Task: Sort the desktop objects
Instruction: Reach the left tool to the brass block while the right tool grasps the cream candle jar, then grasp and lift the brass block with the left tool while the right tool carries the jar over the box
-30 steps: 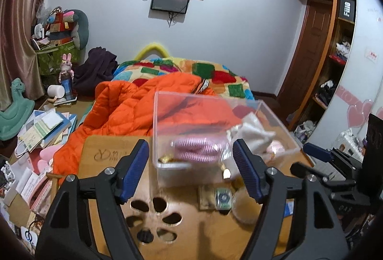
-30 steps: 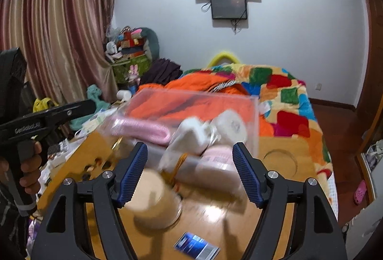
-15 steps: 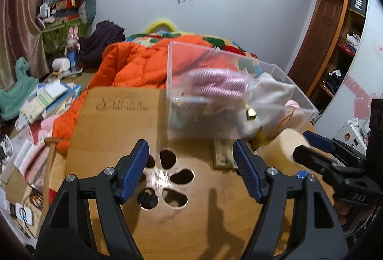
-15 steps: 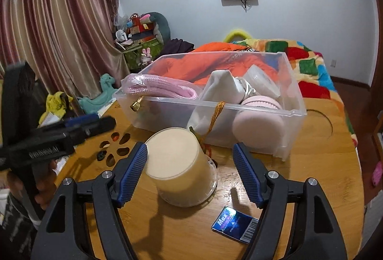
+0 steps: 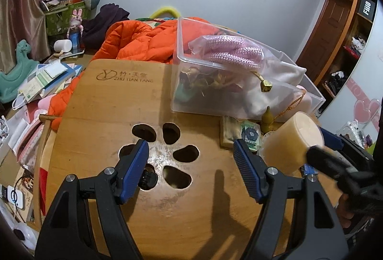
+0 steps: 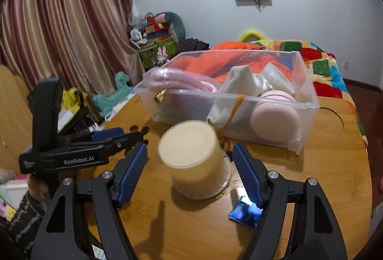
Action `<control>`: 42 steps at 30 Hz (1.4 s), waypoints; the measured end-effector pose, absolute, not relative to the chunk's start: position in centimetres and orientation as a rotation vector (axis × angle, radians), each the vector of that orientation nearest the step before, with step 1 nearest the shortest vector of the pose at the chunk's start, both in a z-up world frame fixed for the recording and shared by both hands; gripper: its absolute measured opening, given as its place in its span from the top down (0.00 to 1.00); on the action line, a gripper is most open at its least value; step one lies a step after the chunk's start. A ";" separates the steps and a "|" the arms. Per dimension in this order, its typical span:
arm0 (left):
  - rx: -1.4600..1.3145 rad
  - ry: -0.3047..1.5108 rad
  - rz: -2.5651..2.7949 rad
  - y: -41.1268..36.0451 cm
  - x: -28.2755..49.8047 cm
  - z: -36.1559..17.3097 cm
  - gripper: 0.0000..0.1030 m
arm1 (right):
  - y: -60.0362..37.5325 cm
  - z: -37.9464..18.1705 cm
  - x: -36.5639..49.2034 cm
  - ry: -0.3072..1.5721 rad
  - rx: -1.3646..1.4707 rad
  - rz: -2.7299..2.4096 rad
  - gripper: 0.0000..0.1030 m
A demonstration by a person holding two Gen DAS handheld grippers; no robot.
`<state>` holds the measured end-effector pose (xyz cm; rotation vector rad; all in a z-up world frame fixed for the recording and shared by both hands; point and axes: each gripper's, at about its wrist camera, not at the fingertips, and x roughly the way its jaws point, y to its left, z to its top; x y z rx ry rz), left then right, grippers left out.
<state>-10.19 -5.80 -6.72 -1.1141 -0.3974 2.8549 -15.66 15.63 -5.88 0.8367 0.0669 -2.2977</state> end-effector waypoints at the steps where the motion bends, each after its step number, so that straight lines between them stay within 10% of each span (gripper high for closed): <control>1: -1.110 -0.391 2.856 -5.7 -10.0 -6.7 0.30 | 15.2 -6.2 -15.8 0.092 0.849 -2.311 0.32; 9: -1.124 -0.316 2.891 -5.2 -9.8 -6.7 0.30 | 14.4 -7.2 -15.7 0.118 0.870 -2.378 0.46; 30: -1.284 0.026 2.849 -0.1 -14.1 -7.8 0.33 | 23.4 -5.7 -17.2 -0.233 0.906 -2.474 0.47; 42: -1.250 0.028 2.834 0.8 -14.7 -7.6 0.78 | 24.9 -6.0 -17.5 -0.276 0.906 -2.472 0.47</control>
